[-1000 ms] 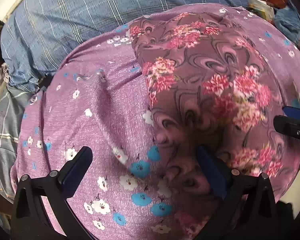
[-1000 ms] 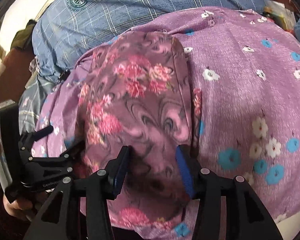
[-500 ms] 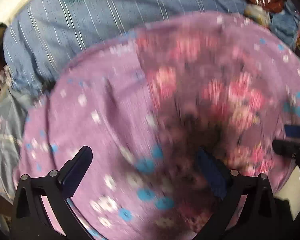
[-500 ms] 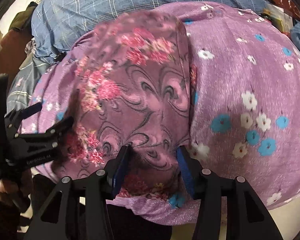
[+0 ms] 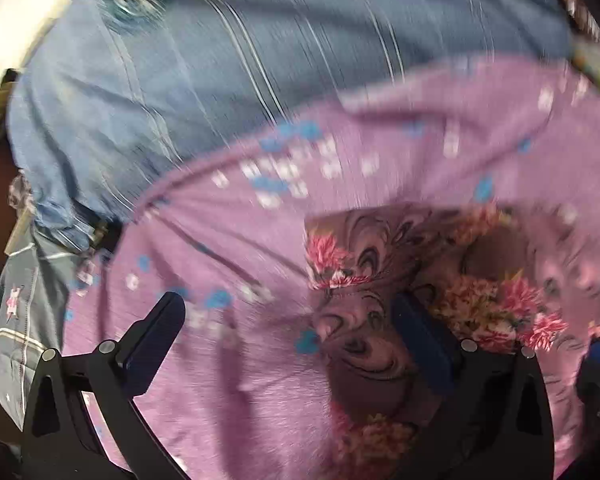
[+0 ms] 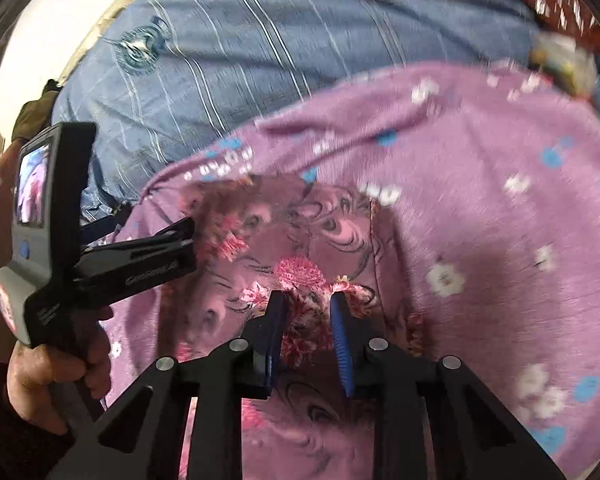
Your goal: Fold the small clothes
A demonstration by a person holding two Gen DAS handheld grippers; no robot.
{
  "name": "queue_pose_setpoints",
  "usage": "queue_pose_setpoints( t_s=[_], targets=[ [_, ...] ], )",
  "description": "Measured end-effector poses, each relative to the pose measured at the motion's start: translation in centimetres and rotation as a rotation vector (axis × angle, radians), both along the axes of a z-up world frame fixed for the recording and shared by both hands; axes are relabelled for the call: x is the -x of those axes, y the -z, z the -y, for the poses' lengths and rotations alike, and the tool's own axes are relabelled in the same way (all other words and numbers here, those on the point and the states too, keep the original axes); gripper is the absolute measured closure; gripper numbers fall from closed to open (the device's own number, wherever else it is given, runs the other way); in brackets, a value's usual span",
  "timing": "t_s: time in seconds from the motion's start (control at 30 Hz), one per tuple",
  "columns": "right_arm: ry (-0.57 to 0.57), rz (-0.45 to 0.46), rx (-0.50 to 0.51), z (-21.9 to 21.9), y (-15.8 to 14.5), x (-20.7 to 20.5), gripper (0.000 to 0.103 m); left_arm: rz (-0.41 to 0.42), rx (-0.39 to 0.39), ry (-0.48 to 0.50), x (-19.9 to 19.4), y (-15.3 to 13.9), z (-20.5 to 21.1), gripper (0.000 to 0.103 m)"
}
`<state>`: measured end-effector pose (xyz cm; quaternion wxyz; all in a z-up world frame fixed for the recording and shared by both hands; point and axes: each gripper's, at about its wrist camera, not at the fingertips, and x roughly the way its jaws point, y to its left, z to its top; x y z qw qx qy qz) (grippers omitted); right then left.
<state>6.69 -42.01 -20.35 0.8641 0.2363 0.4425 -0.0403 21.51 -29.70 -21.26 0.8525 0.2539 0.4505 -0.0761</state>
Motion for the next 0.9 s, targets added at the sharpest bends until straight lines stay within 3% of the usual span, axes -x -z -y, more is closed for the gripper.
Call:
queue_pose_setpoints(
  t_s=[0.03, 0.13, 0.23, 0.33, 0.4, 0.47, 0.57, 0.67, 0.73, 0.9],
  targets=[
    [0.004, -0.004, -0.019, 0.1, 0.8, -0.2, 0.080, -0.038, 0.003, -0.012, -0.3, 1.1, -0.1, 0.000],
    [0.013, 0.004, -0.047, 0.6, 0.7, 0.2, 0.081, -0.067, 0.070, -0.051, -0.1, 0.5, -1.4, 0.000],
    [0.001, 0.005, -0.056, 0.6, -0.7, 1.2, 0.077, -0.026, 0.070, -0.026, 1.7, -1.4, -2.2, 0.000],
    [-0.023, 0.040, -0.048, 0.1, -2.4, 3.4, 0.075, -0.003, 0.120, 0.025, 5.3, -3.5, -3.7, 0.000],
    [-0.026, 0.041, -0.018, -0.7, -2.8, 5.1, 0.074, -0.004, 0.124, 0.064, 7.9, -3.7, -4.1, 0.000],
    [-0.033, -0.006, 0.022, -1.6, -1.7, 5.9, 0.074, -0.043, 0.092, 0.114, 10.3, -2.1, -4.1, 0.000],
    [-0.042, -0.074, 0.084, -3.3, 0.7, 6.1, 0.074, -0.030, 0.060, 0.099, 11.3, -0.5, -4.0, 0.000],
    [-0.045, -0.082, 0.158, -4.6, -1.2, 6.2, 0.071, -0.070, 0.081, 0.081, 11.5, -2.4, -4.1, 0.000],
    [-0.055, -0.061, 0.179, -5.3, -2.6, 6.7, 0.071, -0.015, 0.098, 0.086, 12.4, -4.2, -4.7, 0.000],
    [-0.043, 0.030, 0.363, -7.3, -7.1, 8.7, 0.068, 0.050, 0.150, 0.086, 14.4, -7.4, -6.1, 0.000]
  ],
)
